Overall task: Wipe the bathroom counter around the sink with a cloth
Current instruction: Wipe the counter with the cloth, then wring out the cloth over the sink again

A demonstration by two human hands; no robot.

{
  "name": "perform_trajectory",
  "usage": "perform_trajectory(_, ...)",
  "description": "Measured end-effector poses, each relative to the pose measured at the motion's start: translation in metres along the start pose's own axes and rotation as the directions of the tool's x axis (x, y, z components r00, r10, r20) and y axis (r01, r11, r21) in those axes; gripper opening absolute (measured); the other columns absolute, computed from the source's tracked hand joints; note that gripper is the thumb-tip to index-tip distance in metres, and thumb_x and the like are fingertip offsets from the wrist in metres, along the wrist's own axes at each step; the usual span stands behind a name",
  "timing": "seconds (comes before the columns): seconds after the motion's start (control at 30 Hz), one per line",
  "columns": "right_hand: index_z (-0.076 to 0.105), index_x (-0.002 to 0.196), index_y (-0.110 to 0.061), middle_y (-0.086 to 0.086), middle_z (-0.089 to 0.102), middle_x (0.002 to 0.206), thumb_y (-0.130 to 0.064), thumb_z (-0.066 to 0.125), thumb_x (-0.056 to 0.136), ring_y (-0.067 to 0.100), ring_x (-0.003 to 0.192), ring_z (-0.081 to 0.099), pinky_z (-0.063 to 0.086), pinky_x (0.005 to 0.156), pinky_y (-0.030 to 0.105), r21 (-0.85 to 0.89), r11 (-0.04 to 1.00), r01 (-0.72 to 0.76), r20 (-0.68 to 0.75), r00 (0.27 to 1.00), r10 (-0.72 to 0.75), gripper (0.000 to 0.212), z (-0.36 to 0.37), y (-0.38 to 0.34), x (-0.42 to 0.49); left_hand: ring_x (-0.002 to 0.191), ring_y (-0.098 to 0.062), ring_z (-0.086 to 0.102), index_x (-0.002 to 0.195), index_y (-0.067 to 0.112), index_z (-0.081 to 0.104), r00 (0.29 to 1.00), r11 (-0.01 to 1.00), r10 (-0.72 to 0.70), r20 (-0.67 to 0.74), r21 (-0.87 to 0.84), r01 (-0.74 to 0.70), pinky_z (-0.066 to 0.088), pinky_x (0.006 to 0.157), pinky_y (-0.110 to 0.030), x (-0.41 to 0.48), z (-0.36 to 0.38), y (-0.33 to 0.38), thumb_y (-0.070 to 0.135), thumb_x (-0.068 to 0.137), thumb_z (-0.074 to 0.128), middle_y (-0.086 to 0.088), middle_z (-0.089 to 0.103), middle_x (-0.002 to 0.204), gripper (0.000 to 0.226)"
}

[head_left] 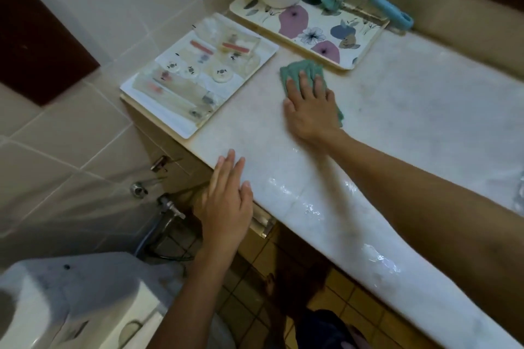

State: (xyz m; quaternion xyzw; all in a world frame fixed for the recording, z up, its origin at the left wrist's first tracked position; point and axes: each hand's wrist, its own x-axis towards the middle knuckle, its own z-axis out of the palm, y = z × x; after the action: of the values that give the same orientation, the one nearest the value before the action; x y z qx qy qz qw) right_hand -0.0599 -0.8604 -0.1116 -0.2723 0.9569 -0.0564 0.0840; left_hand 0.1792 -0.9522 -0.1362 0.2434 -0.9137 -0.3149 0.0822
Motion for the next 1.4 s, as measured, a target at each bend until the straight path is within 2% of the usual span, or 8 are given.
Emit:
perform_trajectory(0.23, 0.008, 0.153, -0.032, -0.003, 0.004, 0.162, -0.048, 0.019, 0.100, 0.025, 0.149, -0.005, 0.012, 0.116, 0.046, -0.018, 0.947, 0.321, 0.047, 0.946, -0.320, 0.057, 0.027, -0.006, -0.195, 0.147, -0.008, 0.017, 0.142, 0.026, 0.046, 0.994, 0.992, -0.112, -0.019, -0.054, 0.111, 0.020, 0.115, -0.044, 0.003, -0.009, 0.018, 0.027, 0.095, 0.033, 0.012, 0.028, 0.158, 0.049)
perform_trajectory(0.4, 0.018, 0.153, -0.029, -0.002, 0.014, 0.161, -0.040, 0.026, 0.101, 0.026, 0.149, 0.007, 0.029, 0.109, 0.048, -0.032, 0.998, 0.046, -0.001, 0.999, -0.046, 0.054, 0.020, 0.098, -0.338, 0.136, -0.023, 0.033, 0.117, 0.025, 0.065, 0.980, 0.977, -0.190, -0.066, -0.106, 0.182, 0.034, 0.107, -0.057, -0.014, 0.003, 0.070, 0.017, 0.088, 0.055, 0.003, 0.038, 0.146, 0.032)
perform_trajectory(0.73, 0.023, 0.148, -0.043, -0.006, 0.032, 0.155, -0.021, 0.034, 0.093, 0.010, 0.145, 0.021, 0.020, 0.117, 0.028, 0.399, 0.848, -0.350, -0.108, 0.900, 0.422, 0.060, 0.015, 0.191, -0.471, 0.114, -0.008, 0.047, 0.098, 0.025, 0.070, 0.824, 0.830, 0.517, 0.230, -0.370, -0.417, 0.036, 0.095, -0.033, -0.111, 0.090, 0.215, 0.015, 0.079, 0.055, 0.015, 0.048, 0.121, 0.025)
perform_trajectory(0.87, 0.038, 0.138, -0.050, 0.001, 0.056, 0.138, -0.010, 0.035, 0.096, 0.007, 0.120, 0.054, 0.040, 0.099, 0.011, 0.744, 0.533, -0.402, -0.095, 0.727, 0.680, 0.058, 0.001, 0.207, -0.492, 0.114, -0.006, 0.046, 0.107, 0.024, 0.067, 0.596, 0.661, 0.747, 0.295, -0.416, -0.624, 0.043, 0.094, -0.031, -0.155, 0.117, 0.262, 0.025, 0.080, 0.047, 0.012, 0.051, 0.126, 0.033)
perform_trajectory(0.97, 0.061, 0.118, -0.032, 0.002, 0.070, 0.111, -0.006, 0.036, 0.101, 0.019, 0.103, 0.065, 0.050, 0.081, 0.015, 0.961, 0.040, -0.275, 0.135, 0.586, 0.799, 0.040, -0.032, 0.223, -0.508, 0.127, -0.015, 0.045, 0.122, 0.024, 0.059, 0.377, 0.478, 0.874, 0.308, -0.393, -0.786, 0.037, 0.100, -0.026, -0.186, 0.135, 0.296, 0.019, 0.074, 0.051, 0.004, 0.049, 0.139, 0.049)
perform_trajectory(1.1, 0.063, 0.119, -0.004, 0.023, 0.068, 0.109, -0.008, 0.041, 0.096, 0.035, 0.096, 0.067, 0.052, 0.088, 0.044, 0.674, -0.735, 0.074, 0.457, 0.740, 0.494, 0.032, -0.065, 0.269, -0.549, 0.146, -0.025, 0.027, 0.140, 0.018, 0.046, 0.115, 0.225, 0.942, 0.317, -0.339, -0.913, 0.032, 0.108, -0.035, -0.220, 0.160, 0.343, 0.016, 0.063, 0.061, -0.006, 0.032, 0.157, 0.079)
perform_trajectory(1.27, 0.058, 0.132, -0.016, 0.021, 0.058, 0.128, -0.010, 0.049, 0.080, 0.040, 0.113, 0.056, 0.028, 0.105, 0.067, 0.500, -0.866, -0.013, 0.295, 0.943, 0.156, 0.053, -0.118, 0.373, -0.619, 0.148, -0.026, 0.021, 0.146, 0.013, 0.037, -0.101, -0.049, 0.915, 0.391, -0.141, -0.989, 0.028, 0.104, -0.049, -0.264, 0.208, 0.454, 0.047, 0.072, 0.065, -0.013, 0.027, 0.159, 0.086)
perform_trajectory(1.4, 0.061, 0.127, -0.026, 0.019, 0.063, 0.118, 0.001, 0.048, 0.082, 0.038, 0.101, 0.062, 0.050, 0.082, 0.059, 0.603, -0.792, -0.101, 0.237, 0.970, 0.057, 0.054, -0.153, 0.401, -0.616, 0.142, -0.030, 0.035, 0.135, 0.015, 0.042, -0.174, -0.165, 0.947, 0.270, -0.054, -0.985, 0.029, 0.102, -0.051, -0.250, 0.208, 0.505, 0.036, 0.065, 0.069, -0.015, 0.042, 0.150, 0.078)
